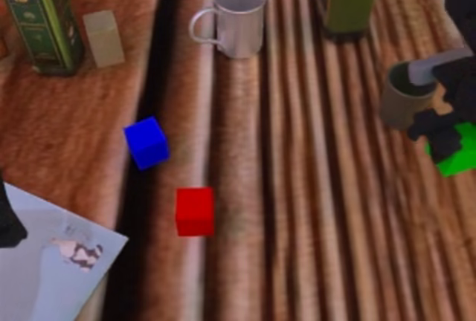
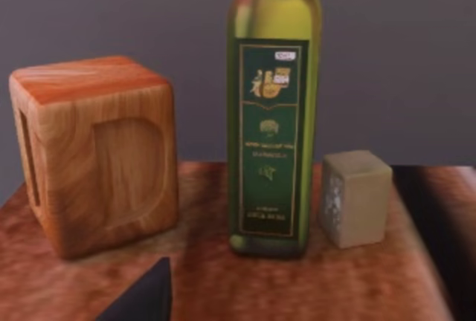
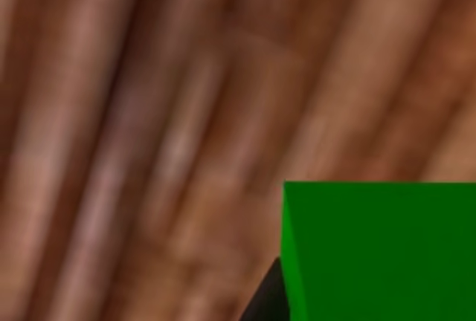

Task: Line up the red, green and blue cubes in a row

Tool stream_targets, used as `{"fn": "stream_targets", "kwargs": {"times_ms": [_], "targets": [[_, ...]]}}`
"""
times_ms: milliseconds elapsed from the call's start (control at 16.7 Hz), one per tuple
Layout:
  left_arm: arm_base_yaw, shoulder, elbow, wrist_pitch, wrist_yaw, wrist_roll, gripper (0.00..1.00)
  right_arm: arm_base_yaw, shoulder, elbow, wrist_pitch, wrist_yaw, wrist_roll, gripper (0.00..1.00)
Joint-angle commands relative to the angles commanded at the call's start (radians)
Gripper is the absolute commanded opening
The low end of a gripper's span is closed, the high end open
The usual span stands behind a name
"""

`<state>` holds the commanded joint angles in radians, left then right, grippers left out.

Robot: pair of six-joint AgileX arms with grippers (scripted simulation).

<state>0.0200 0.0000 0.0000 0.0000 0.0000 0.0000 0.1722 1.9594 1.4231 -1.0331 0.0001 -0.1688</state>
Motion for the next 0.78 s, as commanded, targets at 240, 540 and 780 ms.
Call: {"fn": "stream_targets", "kwargs": {"times_ms": [240,540,780], "targets": [[0.0,0.0,0.0,0.0,0.0,0.0,1.0,0.105,0.053,0.086,-0.041,0.002,0.152,0.0],[0.0,0.0,0.0,0.0,0.0,0.0,1.0,0.323,0.144,0.239,-0.12,0.004,0.514,0.0],[0.0,0.0,0.0,0.0,0.0,0.0,1.0,0.499,0.202,0.354,-0.175,0.006,0.803,0.0]]}}
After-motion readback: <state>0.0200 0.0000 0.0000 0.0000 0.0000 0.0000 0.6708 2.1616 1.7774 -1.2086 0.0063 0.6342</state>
